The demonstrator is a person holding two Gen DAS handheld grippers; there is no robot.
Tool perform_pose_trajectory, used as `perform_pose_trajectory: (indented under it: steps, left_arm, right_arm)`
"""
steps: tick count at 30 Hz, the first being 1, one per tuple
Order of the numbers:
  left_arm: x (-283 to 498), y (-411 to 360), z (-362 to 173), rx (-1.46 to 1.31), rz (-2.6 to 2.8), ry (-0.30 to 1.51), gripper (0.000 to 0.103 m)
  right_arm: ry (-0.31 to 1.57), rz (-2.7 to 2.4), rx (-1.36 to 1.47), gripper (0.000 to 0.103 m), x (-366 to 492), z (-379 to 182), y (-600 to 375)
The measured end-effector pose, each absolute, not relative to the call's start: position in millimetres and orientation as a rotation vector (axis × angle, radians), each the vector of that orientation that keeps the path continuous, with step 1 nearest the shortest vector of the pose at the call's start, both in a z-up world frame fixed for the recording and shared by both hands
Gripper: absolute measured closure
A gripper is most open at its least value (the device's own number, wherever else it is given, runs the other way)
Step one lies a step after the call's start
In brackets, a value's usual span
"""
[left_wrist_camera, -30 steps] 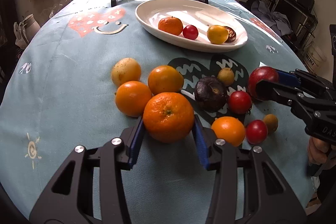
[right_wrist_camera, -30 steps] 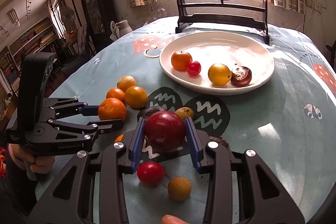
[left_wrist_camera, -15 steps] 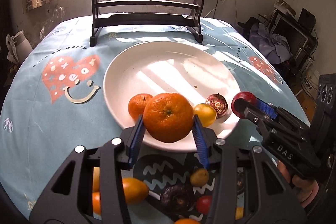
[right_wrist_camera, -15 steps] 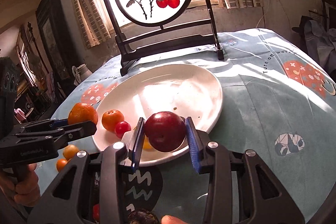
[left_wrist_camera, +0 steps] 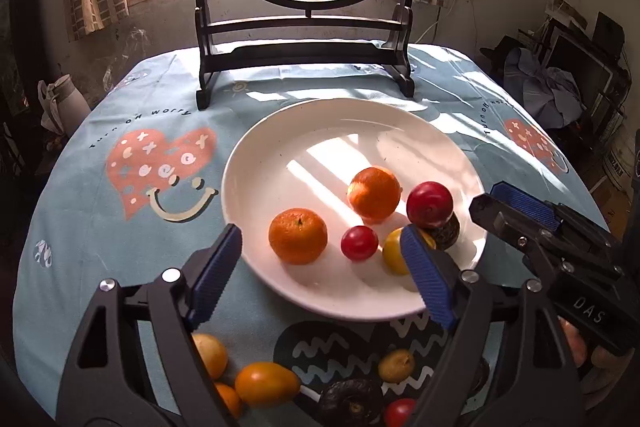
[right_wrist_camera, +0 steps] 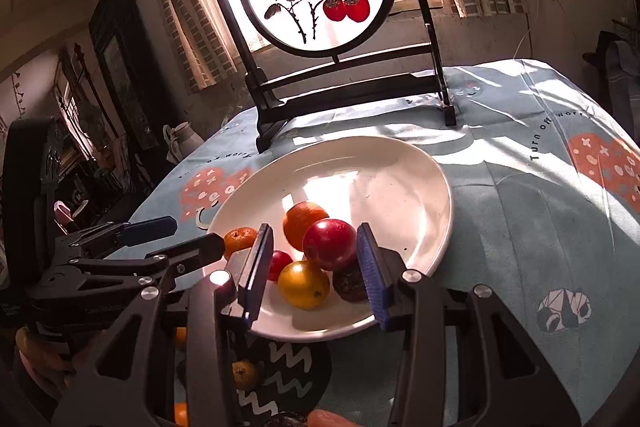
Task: Organize fruits
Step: 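Place the plum and tangerine on the white plate, opening both tools, then grasp another dark brown fruit with the right tool while the left tool grasps an orange fruit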
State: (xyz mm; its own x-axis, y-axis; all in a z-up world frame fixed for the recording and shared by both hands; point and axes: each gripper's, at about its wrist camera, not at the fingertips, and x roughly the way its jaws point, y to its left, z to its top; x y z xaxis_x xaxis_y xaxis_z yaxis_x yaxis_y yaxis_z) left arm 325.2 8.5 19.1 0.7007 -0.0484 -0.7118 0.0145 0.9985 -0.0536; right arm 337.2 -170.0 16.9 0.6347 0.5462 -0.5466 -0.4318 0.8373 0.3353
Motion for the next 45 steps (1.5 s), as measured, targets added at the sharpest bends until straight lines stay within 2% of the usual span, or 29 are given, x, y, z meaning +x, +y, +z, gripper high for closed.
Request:
perform_pose_trajectory:
  steps: [5, 7, 10, 19, 32, 36, 41, 43, 45]
  left_arm:
    - [265, 24, 17, -0.084, 0.0, 0.747, 0.006]
    - [248, 29, 5, -0.112, 0.014, 0.737, 0.005]
    - [241, 31, -15, -0.113, 0.057, 0.809, 0.004]
    - [231, 46, -16, -0.147, 0.062, 0.798, 0.004]
    - [222, 38, -21, -0.055, 0.032, 0.8, 0.004]
    - [217, 38, -24, -0.058, -0.012, 0.807, 0.004]
    - [213, 35, -31, -0.085, -0.124, 0.849, 0.004]
    - [211, 32, -33, -0.099, -0.188, 0.858, 0.006]
    - [208, 26, -33, -0.102, -0.258, 0.858, 0.019]
  right_arm:
    - [0.753, 0.606, 0.113, 0.056, 304, 9, -162]
    - [0.778, 0.604, 0.043, 0.049, 290, 4, -156]
    - [0.811, 0.579, -0.048, 0.049, 273, -6, -149]
    - [0.954, 0.615, -0.14, 0.049, 258, -23, -146]
    - [1.012, 0.603, -0.19, 0.05, 257, -41, -143]
    - [0.995, 0.607, -0.197, 0.058, 256, -42, -143]
    - [1.002, 0.632, -0.13, 0.059, 260, -42, -149]
    - [1.019, 0.66, -0.038, 0.059, 265, -39, -156]
    - [1.008, 0.655, 0.006, 0.059, 267, -35, -162]
